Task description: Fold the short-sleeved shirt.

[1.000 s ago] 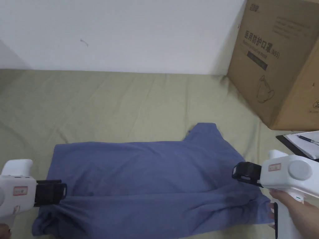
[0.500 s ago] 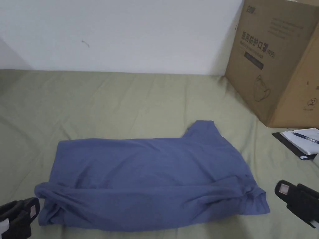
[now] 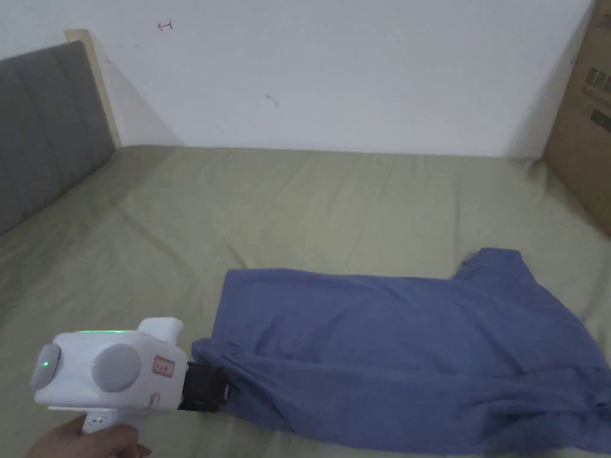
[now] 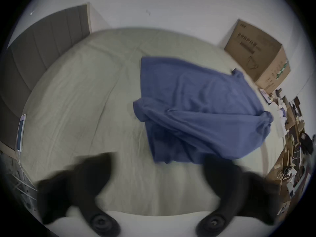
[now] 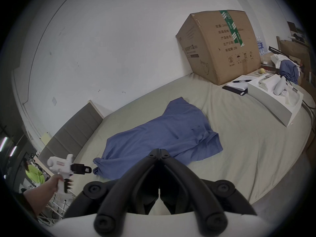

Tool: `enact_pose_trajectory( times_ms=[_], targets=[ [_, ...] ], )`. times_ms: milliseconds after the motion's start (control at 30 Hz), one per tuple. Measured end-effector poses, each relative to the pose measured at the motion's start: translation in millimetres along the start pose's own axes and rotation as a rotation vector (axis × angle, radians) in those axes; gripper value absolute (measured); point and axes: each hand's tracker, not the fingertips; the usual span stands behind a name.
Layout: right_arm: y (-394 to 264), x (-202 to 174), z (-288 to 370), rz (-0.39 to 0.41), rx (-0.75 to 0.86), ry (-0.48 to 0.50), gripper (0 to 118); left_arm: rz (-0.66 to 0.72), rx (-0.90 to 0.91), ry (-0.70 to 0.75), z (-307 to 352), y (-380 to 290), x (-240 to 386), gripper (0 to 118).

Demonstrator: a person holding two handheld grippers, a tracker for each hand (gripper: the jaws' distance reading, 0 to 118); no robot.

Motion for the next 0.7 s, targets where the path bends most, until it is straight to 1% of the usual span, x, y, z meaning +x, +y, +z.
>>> enact_pose_trajectory(
  times_ms=[33,67,167,233,300,367,400,433,467,500,533,567,633,700],
  targets=[
    [0.4,-1.2,-1.0,0.002,-0.005,0.01,0,-0.001,-0.034,0.032,-15.5,4.2,0.0,112],
    [0.2,-3.0,-3.4,0.004,-0.009,0.014,0,-0.021,-0.014,0.043,-20.4,6.5,4.0,112],
    [-3.9,-3.2,-9.5,0.016,-0.003,0.047,0,-0.036,-0.119,0.068,-55.5,21.1,12.2,112],
    [-5.3,-4.9,-15.6,0.024,-0.012,0.043,0,-0.026,-0.184,0.108,-69.2,14.6,10.1,112],
    [-7.7,-3.1,-22.5,0.033,-0.032,0.033,0,-0.041,-0.15,0.111,-65.5,16.1,15.7,109],
    [-11.8,-0.7,-29.0,0.042,-0.04,0.017,0,-0.084,-0.115,0.127,-54.3,13.3,23.9,104],
    [-14.9,2.2,-31.0,0.045,-0.022,-0.01,0,-0.112,-0.091,0.134,-48.3,12.7,28.5,94],
    [-18.2,13.5,-34.8,0.023,-0.004,-0.013,0,-0.109,-0.086,0.12,-42.6,12.0,32.9,71],
    [-16.9,26.8,-42.0,0.006,-0.014,-0.013,0,-0.106,-0.083,0.111,-39.1,12.8,34.5,51],
    [-12.9,39.0,-51.7,-0.009,-0.054,-0.066,0,-0.105,-0.076,0.076,-36.3,13.8,35.4,26],
    [-7.0,50.3,-63.0,-0.002,-0.097,-0.144,0,-0.065,-0.106,0.005,-35.3,12.8,36.9,7],
    [-2.4,69.3,-75.5,-0.003,-0.136,-0.199,0,-0.054,-0.101,0.027,-33.8,15.1,36.4,7],
    [12.5,94.3,-98.3,-0.004,-0.243,-0.265,0,-0.022,-0.079,-0.013,-22.8,14.3,40.6,7],
    [25.6,114.3,-119.8,-0.032,-0.364,-0.269,0,-0.032,-0.05,0.0,-13.7,15.6,43.2,7]
  ],
)
